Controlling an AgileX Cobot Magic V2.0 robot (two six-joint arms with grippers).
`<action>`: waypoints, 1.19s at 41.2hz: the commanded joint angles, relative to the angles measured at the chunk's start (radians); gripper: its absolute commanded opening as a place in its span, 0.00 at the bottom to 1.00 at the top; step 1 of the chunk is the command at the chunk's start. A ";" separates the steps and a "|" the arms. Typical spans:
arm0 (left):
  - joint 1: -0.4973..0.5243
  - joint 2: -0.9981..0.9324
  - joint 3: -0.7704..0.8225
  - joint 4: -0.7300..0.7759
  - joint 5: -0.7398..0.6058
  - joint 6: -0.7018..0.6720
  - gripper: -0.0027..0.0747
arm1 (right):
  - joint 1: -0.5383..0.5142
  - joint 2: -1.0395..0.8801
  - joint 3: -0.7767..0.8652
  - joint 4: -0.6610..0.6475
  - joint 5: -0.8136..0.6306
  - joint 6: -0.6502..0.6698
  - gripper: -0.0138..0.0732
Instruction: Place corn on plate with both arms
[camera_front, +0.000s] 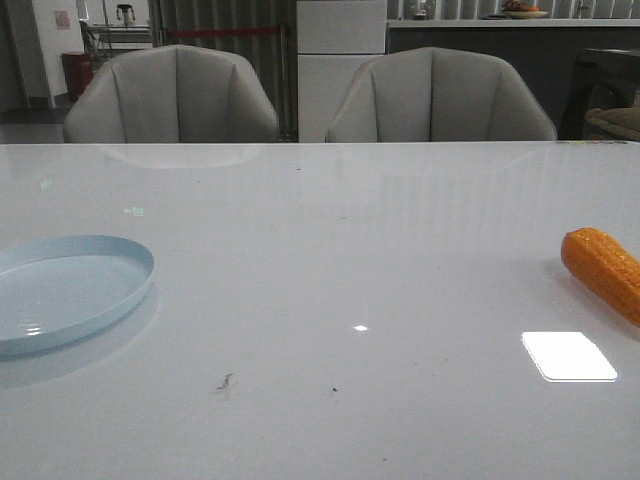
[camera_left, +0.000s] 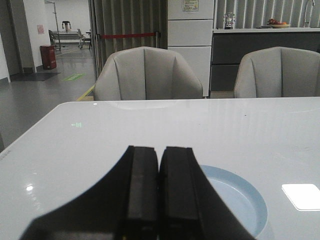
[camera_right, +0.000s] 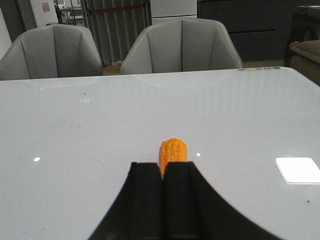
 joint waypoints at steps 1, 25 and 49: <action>0.002 -0.016 0.037 -0.005 -0.093 -0.003 0.15 | -0.001 -0.019 -0.023 -0.008 -0.083 -0.002 0.19; 0.002 -0.016 0.037 -0.011 -0.093 -0.003 0.15 | -0.001 -0.019 -0.023 -0.008 -0.083 -0.002 0.19; 0.002 -0.016 0.005 -0.005 -0.367 -0.003 0.15 | -0.001 -0.019 -0.030 -0.004 -0.299 0.013 0.19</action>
